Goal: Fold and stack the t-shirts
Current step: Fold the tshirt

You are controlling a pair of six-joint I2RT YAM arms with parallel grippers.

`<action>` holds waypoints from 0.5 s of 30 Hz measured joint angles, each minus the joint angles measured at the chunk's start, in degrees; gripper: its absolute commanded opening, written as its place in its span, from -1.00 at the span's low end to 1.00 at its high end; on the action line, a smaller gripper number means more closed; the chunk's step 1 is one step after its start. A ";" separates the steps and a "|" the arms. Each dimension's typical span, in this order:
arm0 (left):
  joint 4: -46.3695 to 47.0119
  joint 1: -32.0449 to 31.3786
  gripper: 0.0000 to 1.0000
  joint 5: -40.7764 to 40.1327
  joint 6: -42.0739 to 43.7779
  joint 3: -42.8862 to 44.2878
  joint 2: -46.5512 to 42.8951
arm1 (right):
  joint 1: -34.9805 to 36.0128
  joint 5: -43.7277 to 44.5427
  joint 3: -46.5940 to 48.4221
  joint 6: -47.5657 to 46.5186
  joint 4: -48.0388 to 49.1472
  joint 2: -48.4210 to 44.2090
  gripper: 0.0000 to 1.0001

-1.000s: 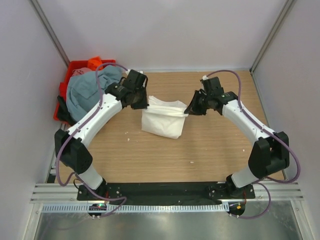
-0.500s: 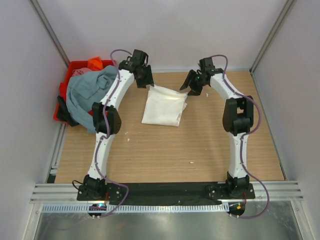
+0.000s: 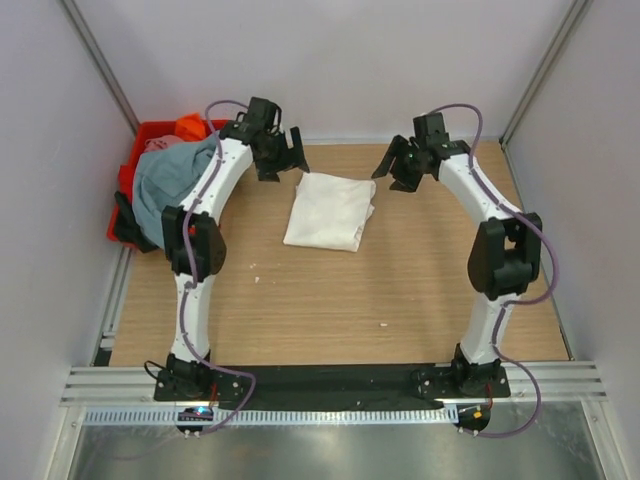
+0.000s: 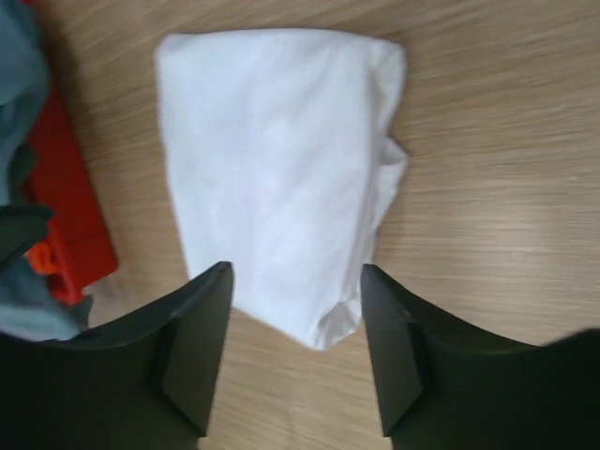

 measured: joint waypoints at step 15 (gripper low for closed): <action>11.72 -5.84 0.59 -2.71 -0.70 -36.15 -22.97 | 7.78 -20.13 -28.76 8.85 35.26 5.07 -0.59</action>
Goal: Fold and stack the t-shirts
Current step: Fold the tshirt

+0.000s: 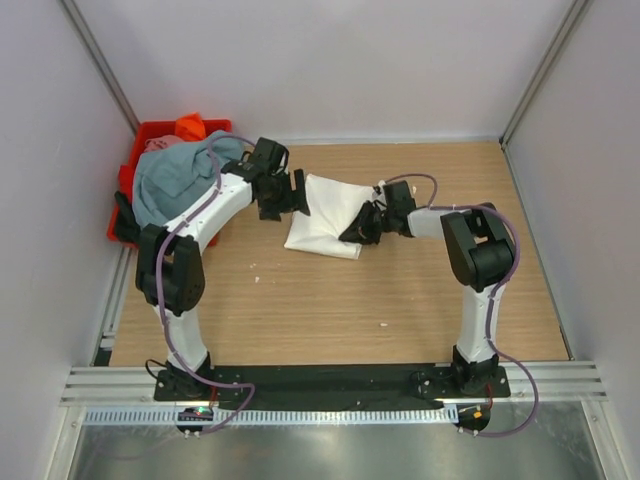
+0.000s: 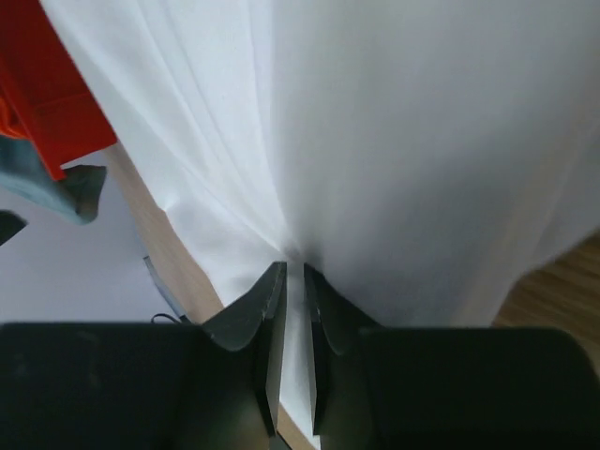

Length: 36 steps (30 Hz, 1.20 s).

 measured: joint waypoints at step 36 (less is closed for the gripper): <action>13.25 -27.69 -0.01 -16.33 -5.16 -7.08 6.54 | -9.92 1.51 9.81 -9.70 -15.80 2.71 -0.25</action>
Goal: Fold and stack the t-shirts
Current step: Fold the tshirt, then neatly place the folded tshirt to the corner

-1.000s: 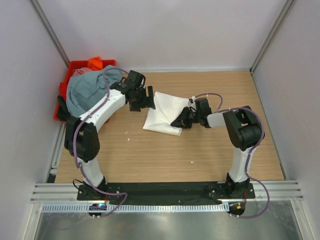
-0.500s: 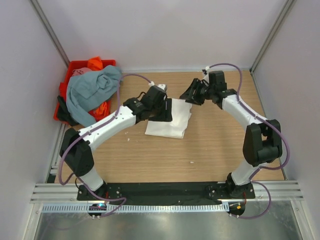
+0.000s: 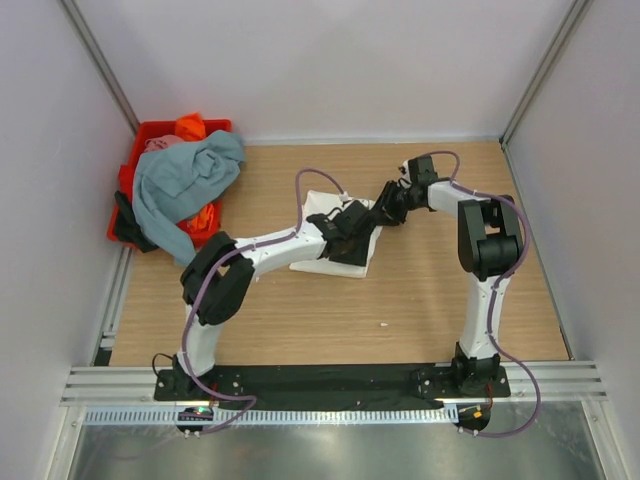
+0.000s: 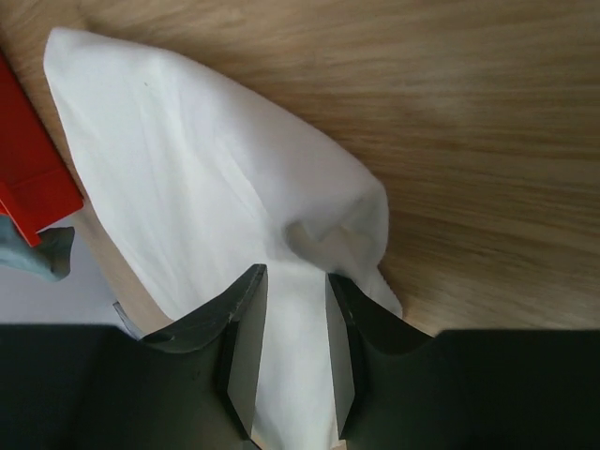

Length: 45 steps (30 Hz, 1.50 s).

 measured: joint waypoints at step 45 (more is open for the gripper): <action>-20.76 11.89 0.99 -13.38 12.09 -19.28 -44.15 | -1.68 9.64 -29.75 -2.19 -7.67 -30.95 0.56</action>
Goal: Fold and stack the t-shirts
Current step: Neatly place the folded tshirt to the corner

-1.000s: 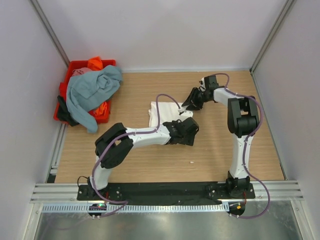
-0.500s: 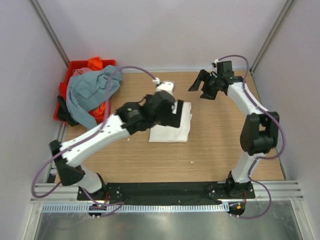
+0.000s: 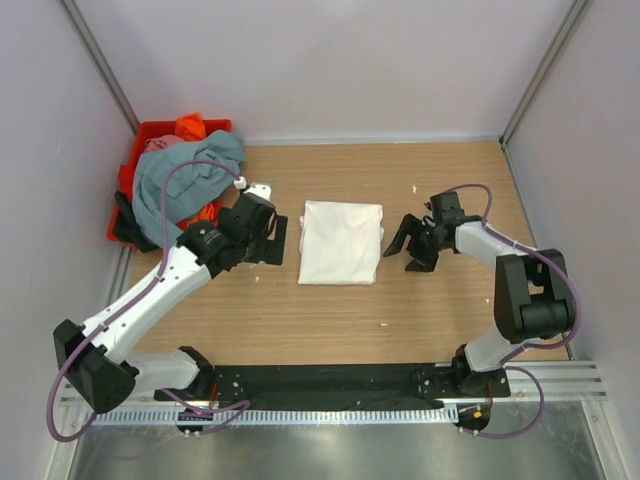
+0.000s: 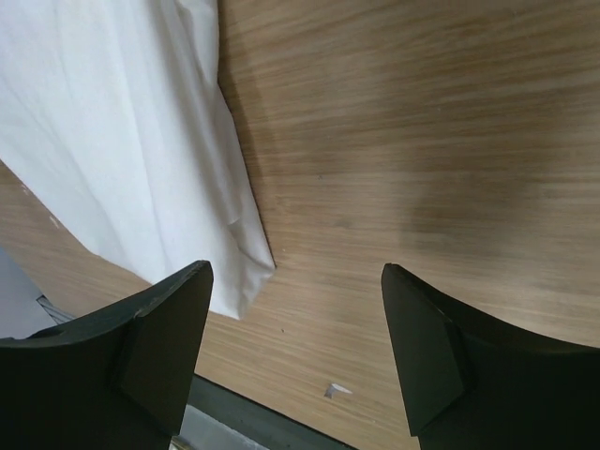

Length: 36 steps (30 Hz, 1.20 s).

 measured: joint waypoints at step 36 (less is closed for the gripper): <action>1.42 2.73 0.99 -3.63 1.90 -2.12 -0.52 | -14.38 15.50 49.57 -9.22 -8.83 37.86 -0.98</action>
